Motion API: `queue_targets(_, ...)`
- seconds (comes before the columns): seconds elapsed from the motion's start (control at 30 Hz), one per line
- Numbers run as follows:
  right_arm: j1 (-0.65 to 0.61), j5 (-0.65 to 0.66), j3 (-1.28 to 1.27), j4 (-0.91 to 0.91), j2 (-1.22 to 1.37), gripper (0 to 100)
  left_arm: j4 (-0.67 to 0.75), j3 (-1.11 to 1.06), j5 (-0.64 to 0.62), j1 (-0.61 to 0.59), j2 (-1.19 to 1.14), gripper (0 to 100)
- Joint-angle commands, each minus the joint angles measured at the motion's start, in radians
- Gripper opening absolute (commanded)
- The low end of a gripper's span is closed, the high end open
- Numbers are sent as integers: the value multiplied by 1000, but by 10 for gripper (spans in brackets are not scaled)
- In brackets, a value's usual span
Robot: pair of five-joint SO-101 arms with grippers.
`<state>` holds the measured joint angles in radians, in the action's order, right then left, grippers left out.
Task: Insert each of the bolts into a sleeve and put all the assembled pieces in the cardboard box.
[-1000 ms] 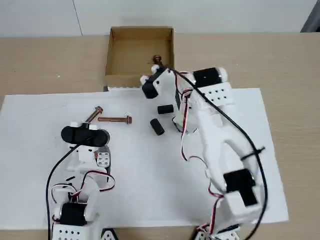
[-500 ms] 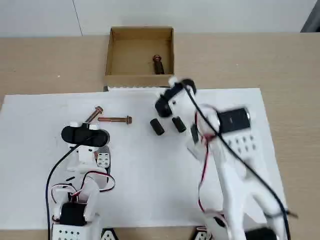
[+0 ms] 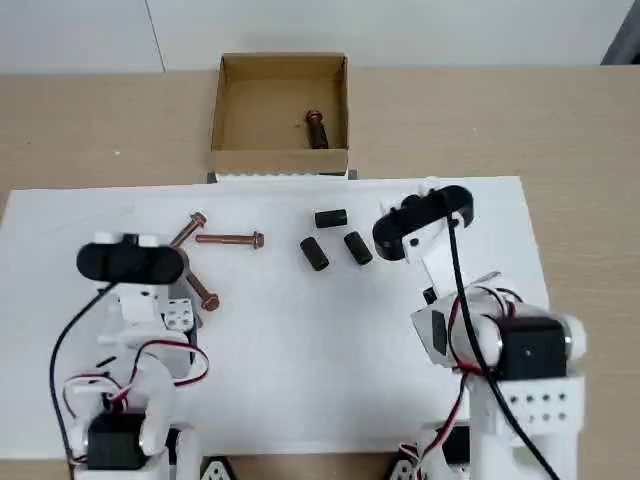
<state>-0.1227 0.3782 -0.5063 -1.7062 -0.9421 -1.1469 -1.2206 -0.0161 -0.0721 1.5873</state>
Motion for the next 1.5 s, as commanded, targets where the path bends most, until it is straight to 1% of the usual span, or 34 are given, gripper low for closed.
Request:
queue_targets(0.0, 12, -20, -2, -5, -19, 3, -8, 171, -3, -2, -193, 6)
queue_targets(0.07, 12, -41, -3, 1, -19, 3, -11, 239, -3, -2, -299, 6)
queue_targets(0.17, 13, -133, -3, 21, -22, 3, -11, 325, -3, -2, -433, 6)
queue_targets(0.27, 12, -184, -3, 28, -19, 3, -3, 394, -3, -2, -548, 7)
queue_targets(0.4, 12, -203, -3, 31, -19, 3, 29, 467, 2, -9, -710, 8)
queue_targets(0.57, 12, -203, -3, 33, -19, 3, 25, 599, 2, -5, -930, 9)
queue_targets(0.7, 12, -218, -25, 33, -19, 3, -44, 754, 9, -6, -1123, 11)
queue_targets(0.93, 13, -230, -104, 85, -27, 4, -262, 1119, 249, -2, -1511, 11)
queue_targets(1.13, 13, -229, -143, 127, -25, 4, -416, 1395, 529, 0, -1786, 11)
queue_targets(1.23, 13, -229, -143, 127, -21, 4, -505, 1511, 697, 21, -1895, 8)
queue_targets(1.3, 13, -229, -143, 127, -22, 4, -568, 1581, 784, 43, -1956, 8)
queue_targets(1.37, 13, -226, -143, 127, -24, 4, -606, 1641, 842, 64, -2005, 8)
queue_targets(1.47, 8, -222, -143, 127, -24, 4, -606, 1699, 901, 94, -2053, 8)
